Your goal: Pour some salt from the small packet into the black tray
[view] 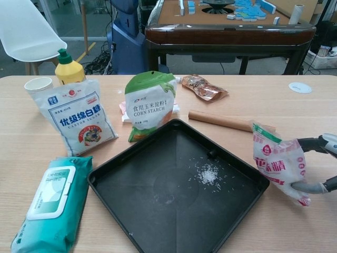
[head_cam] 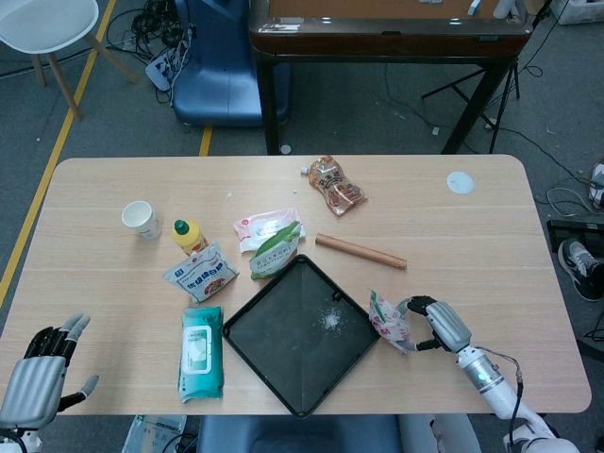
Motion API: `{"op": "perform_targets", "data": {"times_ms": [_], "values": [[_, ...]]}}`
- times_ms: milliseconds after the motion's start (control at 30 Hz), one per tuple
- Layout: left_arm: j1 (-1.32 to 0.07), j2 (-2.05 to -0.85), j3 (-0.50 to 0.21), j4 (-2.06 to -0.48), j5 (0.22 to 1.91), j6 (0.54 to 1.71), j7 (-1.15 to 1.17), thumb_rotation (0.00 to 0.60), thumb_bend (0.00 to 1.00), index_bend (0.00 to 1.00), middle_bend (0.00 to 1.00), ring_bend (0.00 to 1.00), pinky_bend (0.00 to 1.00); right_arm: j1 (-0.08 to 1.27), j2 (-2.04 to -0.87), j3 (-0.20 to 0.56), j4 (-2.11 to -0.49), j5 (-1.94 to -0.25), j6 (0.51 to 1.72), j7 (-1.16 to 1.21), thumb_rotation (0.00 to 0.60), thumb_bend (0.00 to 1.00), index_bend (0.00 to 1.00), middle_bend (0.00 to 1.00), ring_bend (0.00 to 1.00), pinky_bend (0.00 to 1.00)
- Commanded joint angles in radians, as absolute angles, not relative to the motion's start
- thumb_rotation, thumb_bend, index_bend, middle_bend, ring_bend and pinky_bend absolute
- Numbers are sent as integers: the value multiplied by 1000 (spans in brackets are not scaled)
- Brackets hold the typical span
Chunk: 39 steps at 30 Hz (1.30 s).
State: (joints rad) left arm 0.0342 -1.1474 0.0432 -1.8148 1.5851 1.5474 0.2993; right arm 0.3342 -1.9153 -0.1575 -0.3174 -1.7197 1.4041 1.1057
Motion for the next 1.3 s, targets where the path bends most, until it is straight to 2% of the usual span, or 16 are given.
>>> {"op": "perform_targets", "data": {"times_ms": [33, 233, 567, 733, 1300], "values": [[34, -1147, 44, -1814, 1587, 1548, 299, 600, 204, 97, 108, 151, 89, 334, -1914, -159, -317, -1720, 1402, 1104, 600, 444, 548, 390, 287, 227], [36, -1146, 45, -1816, 1589, 1550, 301, 600, 204, 97, 107, 151, 89, 325, -1911, -158, -309, -1718, 1413, 1088, 600, 439, 542, 385, 254, 165], [30, -1148, 45, -1821, 1594, 1544, 308, 600, 204, 97, 107, 151, 89, 308, -1914, -145, -299, -1703, 1423, 1070, 600, 194, 520, 371, 231, 127], [30, -1148, 45, -1824, 1594, 1544, 312, 600, 204, 97, 107, 151, 89, 307, -1916, -145, -294, -1703, 1423, 1068, 600, 125, 502, 357, 218, 112], [28, -1149, 46, -1823, 1597, 1542, 312, 600, 204, 97, 108, 151, 89, 317, -1926, -154, -284, -1716, 1423, 1025, 600, 112, 472, 338, 197, 91]]}}
